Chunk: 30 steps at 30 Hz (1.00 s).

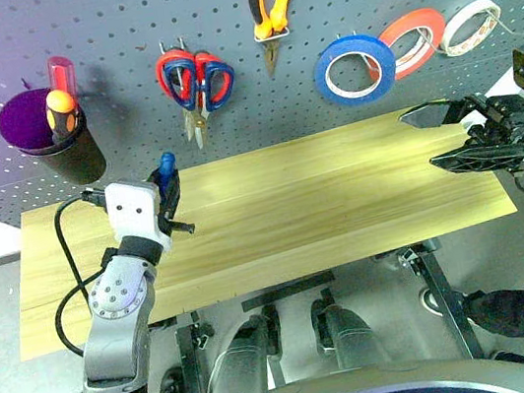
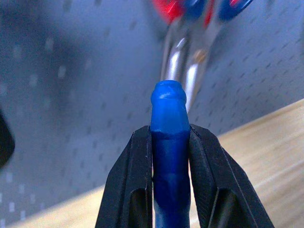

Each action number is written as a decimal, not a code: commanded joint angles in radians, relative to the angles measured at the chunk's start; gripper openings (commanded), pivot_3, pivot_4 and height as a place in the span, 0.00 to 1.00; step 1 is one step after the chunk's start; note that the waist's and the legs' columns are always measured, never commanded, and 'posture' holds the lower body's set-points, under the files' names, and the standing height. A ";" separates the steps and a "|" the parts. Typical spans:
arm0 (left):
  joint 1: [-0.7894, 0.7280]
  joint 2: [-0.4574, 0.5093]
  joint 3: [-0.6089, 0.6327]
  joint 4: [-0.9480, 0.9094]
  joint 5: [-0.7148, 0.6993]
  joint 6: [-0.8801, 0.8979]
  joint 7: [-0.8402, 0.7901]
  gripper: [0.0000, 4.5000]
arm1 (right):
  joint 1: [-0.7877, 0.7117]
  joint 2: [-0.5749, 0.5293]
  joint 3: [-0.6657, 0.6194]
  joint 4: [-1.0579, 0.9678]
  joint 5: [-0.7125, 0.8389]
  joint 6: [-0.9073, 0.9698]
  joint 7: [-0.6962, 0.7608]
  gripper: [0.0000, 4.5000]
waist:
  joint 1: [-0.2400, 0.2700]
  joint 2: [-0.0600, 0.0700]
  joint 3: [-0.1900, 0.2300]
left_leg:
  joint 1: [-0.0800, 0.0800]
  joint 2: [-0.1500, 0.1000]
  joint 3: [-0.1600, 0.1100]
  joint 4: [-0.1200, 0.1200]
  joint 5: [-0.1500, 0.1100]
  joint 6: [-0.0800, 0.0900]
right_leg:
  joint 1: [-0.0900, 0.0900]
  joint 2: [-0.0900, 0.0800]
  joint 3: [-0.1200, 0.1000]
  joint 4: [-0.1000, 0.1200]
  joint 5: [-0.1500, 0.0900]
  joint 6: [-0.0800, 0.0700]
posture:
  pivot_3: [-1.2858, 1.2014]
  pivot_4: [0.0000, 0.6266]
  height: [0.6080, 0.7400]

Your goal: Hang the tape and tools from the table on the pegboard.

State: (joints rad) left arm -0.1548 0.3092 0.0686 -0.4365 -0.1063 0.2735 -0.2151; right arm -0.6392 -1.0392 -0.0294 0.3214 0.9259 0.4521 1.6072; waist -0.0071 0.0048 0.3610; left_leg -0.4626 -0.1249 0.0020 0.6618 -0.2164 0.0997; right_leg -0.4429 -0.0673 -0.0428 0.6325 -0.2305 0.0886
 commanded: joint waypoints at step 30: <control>-0.426 0.091 0.081 0.050 0.030 -0.069 -0.022 0.15 | -0.051 0.025 0.029 0.070 -0.021 -0.095 0.007 1.00 | 0.021 0.005 -0.075 | 0.001 0.000 0.000 0.004 0.004 -0.007 | 0.001 0.002 0.001 0.002 0.006 0.000 | 0.49 0.27 0.89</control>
State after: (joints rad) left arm -0.5481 0.3877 0.1176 -0.3756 -0.0720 0.2174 -0.2383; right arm -0.6795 -1.0054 0.0260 0.4009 0.8977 0.3648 1.6076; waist 0.0135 0.0096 0.2859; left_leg -0.4616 -0.1250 0.0021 0.6661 -0.2119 0.0929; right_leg -0.4415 -0.0654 -0.0421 0.6346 -0.2239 0.0885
